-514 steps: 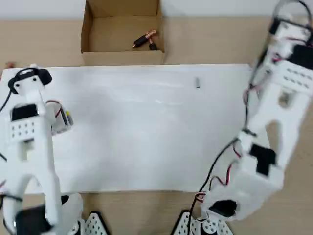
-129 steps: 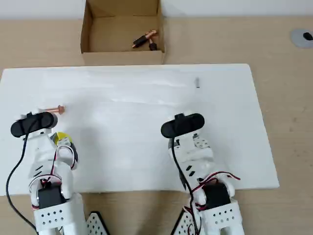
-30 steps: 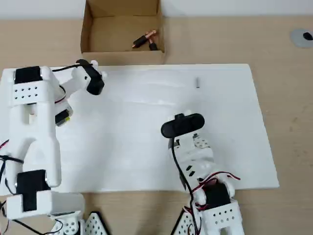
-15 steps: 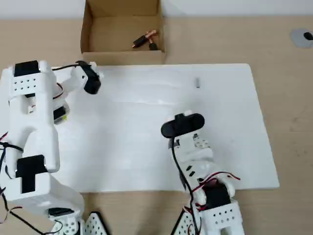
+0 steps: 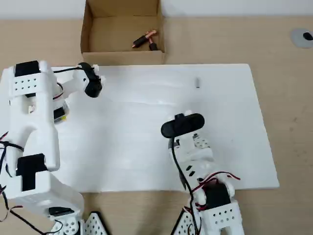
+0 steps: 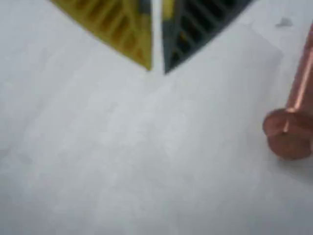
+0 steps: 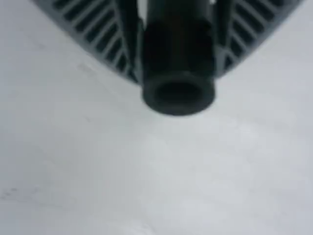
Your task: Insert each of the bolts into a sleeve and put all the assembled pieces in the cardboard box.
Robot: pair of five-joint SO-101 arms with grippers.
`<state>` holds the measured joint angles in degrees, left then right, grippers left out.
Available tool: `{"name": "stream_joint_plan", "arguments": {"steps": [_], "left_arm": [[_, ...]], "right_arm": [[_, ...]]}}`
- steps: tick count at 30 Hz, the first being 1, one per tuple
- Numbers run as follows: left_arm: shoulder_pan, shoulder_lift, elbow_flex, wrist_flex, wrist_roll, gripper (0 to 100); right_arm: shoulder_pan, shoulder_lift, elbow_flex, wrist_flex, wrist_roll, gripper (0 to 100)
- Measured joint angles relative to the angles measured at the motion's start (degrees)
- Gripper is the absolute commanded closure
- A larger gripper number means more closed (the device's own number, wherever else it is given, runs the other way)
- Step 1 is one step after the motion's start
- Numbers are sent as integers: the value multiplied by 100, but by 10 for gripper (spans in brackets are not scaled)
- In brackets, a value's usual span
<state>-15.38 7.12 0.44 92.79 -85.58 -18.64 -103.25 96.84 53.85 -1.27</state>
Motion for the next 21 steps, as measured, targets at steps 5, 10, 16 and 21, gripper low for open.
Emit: {"name": "stream_joint_plan", "arguments": {"steps": [5, 10, 16, 21], "left_arm": [[0, 404, 0, -185, -264, 983], [-114, 800, 0, -536, -396, 983], [-492, 1073, -281, -598, -510, 983], [-782, 1380, -870, -598, -527, 982]], "right_arm": [[0, 0, 0, 0, 0, 988], [0, 0, 0, 220, 0, 988], [0, 0, 0, 255, 0, 988], [0, 0, 0, 255, 0, 988]]}}
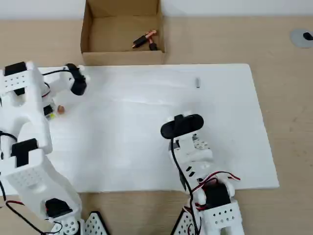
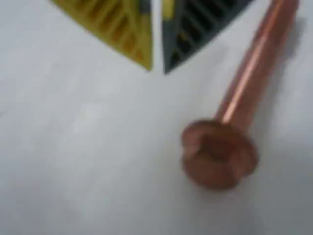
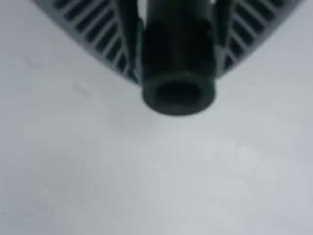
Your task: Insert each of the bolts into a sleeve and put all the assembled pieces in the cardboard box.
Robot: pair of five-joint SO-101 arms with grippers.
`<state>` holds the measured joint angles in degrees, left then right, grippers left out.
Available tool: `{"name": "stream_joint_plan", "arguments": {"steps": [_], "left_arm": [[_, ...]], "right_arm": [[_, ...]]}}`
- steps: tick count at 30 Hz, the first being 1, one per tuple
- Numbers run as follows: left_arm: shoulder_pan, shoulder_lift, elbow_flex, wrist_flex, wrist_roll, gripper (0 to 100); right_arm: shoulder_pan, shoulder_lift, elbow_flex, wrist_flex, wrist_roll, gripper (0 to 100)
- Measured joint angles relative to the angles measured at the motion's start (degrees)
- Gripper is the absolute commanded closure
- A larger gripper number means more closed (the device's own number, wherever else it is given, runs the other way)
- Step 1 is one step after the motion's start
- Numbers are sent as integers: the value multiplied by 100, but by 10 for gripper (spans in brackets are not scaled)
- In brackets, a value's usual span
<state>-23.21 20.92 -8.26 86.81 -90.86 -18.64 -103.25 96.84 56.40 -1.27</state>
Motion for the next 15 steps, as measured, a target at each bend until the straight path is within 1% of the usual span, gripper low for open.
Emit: {"name": "stream_joint_plan", "arguments": {"steps": [2, 5, 15], "left_arm": [[-26, 176, -202, 0, -9, 978], [-18, 440, -475, 0, -35, 928], [-18, 1160, -1582, 0, -53, 922]], "right_arm": [[0, 0, 0, 0, 0, 988], [0, 0, 0, -26, 0, 988], [0, 0, 0, -141, 0, 988]]}}
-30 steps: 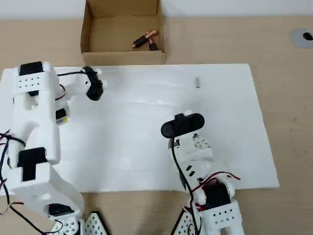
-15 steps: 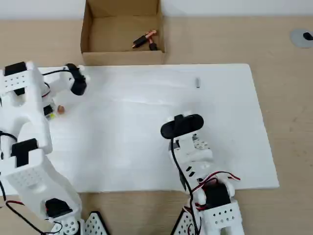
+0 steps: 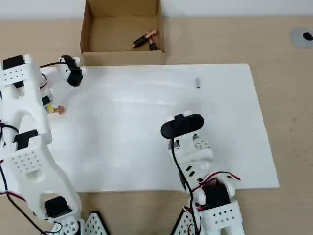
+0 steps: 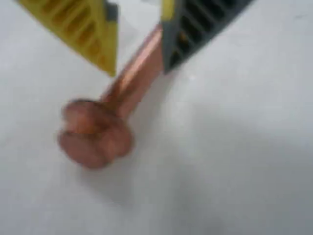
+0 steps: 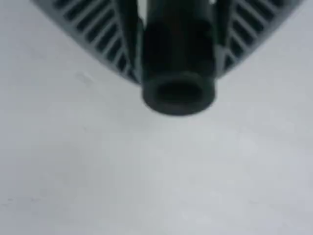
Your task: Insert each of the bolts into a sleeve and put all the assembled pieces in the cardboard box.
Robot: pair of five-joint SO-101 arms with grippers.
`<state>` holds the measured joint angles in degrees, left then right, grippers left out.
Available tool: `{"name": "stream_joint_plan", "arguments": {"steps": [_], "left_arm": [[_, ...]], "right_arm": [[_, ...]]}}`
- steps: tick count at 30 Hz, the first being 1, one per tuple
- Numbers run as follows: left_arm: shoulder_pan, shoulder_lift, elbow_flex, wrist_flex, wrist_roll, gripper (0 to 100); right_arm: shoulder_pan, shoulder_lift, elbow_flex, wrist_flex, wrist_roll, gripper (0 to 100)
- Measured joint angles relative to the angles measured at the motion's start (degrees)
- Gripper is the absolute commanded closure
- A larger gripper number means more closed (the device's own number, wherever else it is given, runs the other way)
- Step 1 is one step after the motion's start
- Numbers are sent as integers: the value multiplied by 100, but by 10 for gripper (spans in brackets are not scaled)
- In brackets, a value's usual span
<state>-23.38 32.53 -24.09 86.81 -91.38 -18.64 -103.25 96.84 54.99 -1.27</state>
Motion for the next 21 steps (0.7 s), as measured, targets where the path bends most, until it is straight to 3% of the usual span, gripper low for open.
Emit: {"name": "stream_joint_plan", "arguments": {"steps": [11, 21], "left_arm": [[220, 677, -369, 26, -53, 922], [255, 721, -1477, 1099, -53, 901]], "right_arm": [[0, 0, 0, 0, 0, 988], [0, 0, 0, 0, 0, 988]]}}
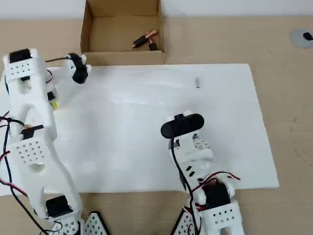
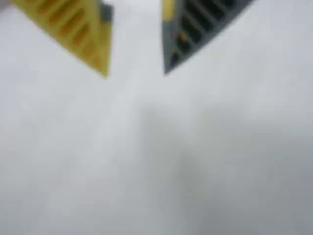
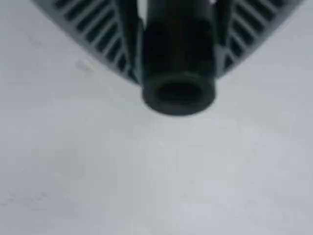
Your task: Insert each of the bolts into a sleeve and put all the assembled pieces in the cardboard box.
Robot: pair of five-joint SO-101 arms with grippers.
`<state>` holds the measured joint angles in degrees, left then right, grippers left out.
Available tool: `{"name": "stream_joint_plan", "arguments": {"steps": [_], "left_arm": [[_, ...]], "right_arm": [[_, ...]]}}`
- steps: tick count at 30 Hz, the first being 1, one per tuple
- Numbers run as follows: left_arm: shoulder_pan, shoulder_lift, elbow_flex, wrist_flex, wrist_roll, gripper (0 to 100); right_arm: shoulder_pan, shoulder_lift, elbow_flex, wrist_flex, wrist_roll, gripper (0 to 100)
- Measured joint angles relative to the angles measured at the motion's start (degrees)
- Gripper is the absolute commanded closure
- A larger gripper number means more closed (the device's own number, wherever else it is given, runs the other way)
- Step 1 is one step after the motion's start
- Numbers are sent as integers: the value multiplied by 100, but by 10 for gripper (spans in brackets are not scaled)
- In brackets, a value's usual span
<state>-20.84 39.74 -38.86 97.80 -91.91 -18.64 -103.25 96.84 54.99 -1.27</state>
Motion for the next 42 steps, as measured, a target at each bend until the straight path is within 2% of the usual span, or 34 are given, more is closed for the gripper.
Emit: {"name": "stream_joint_plan", "arguments": {"steps": [3, 7, 10, 13, 15, 16, 18, 23, 29, 34, 39, 42], "left_arm": [[9, -9, -308, 158, 299, 901], [-114, -9, -316, 193, 1451, 902], [-220, -220, 79, 193, 3244, 943], [-563, -668, 993, 193, 5697, 990], [-958, -1099, 1679, 193, 7095, 981], [-1143, -1354, 2004, 193, 7596, 976], [-1415, -1969, 2646, 193, 8105, 967], [-1767, -3798, 4070, 193, 8404, 953], [-1846, -5424, 5512, -308, 8185, 878], [-2356, -5653, 6233, -826, 7270, 872], [-3270, -5653, 6303, -1503, 6936, 872], [-3393, -5653, 6356, -1705, 6857, 872]], "right_arm": [[0, 0, 0, 0, 0, 988], [0, 0, 0, 0, 0, 988], [0, 0, 0, 0, 0, 988], [0, 0, 0, 0, 0, 988], [0, 0, 0, 0, 0, 988], [0, 0, 0, -44, 0, 988], [0, 0, 0, -176, 0, 988], [0, 0, 0, -563, 0, 988], [0, 0, 0, -677, 0, 988], [0, 0, 0, -677, 0, 988], [0, 0, 0, -677, 0, 988], [0, 0, 0, -677, 0, 988]]}}
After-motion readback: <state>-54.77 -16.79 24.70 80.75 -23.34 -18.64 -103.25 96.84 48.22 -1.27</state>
